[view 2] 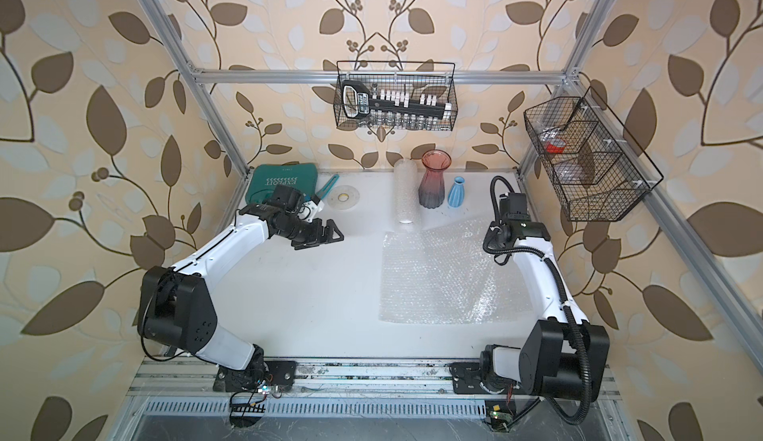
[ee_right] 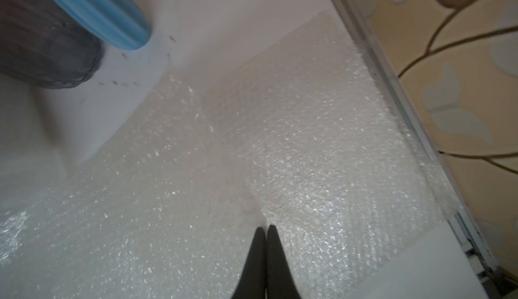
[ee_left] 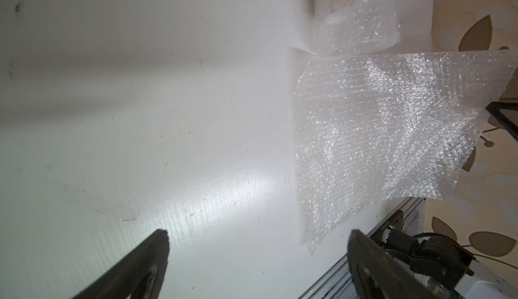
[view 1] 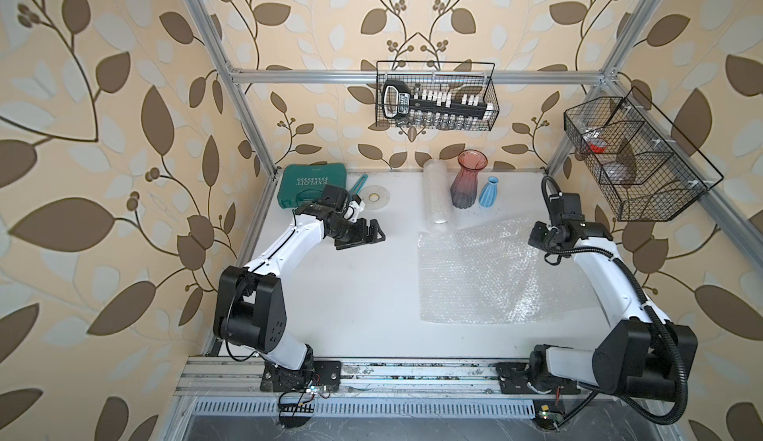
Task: Unwrap the vase from the bubble wrap
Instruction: Place the bubble wrap at the center of the board.
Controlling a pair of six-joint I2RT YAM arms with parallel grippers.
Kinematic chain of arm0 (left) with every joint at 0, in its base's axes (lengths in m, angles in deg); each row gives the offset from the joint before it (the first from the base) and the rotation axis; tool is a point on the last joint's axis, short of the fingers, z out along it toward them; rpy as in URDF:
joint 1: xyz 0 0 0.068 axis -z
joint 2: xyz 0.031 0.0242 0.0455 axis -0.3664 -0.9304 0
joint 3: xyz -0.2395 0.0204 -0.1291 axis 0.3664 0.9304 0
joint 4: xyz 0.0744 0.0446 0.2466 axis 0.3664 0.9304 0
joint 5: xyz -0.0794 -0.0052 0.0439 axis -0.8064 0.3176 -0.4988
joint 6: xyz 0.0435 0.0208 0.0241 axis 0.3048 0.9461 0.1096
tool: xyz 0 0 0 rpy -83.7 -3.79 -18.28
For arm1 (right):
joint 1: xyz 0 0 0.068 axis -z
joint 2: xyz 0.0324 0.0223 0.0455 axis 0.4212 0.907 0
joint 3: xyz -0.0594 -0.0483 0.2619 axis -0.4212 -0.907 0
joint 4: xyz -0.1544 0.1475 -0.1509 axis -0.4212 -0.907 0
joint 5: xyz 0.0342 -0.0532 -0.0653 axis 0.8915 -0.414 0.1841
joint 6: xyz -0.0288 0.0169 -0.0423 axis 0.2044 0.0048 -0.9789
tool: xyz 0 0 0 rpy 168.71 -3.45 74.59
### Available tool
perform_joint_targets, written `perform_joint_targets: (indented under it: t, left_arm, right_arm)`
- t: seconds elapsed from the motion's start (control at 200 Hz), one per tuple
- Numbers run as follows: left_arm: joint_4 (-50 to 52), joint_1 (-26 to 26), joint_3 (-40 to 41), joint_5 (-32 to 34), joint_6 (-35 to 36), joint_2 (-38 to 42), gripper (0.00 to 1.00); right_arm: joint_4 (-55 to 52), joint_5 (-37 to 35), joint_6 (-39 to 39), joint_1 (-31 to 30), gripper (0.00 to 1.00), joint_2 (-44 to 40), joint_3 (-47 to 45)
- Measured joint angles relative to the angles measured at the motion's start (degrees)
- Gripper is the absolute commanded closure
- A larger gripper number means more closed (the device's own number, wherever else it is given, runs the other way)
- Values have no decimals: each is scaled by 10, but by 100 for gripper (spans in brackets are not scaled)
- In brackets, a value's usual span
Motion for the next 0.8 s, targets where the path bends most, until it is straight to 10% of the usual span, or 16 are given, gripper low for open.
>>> perform_joint_targets:
  t: [0.16,0.265,0.5,0.8]
  left_arm:
    - [0,0,0,-2,0,0,1]
    - [0,0,0,-4,0,0,1]
    - [-3,0,-38,-19,-44,-33,1]
    - [-31,29,-247,-20,-119,-208,1]
  right_arm:
    - [16,-84,-13,34,100,48,21]
    - [21,-133,-23,36,51,97,46]
    - [21,-168,-29,34,38,125,71]
    - [87,98,-17,28,37,18,2]
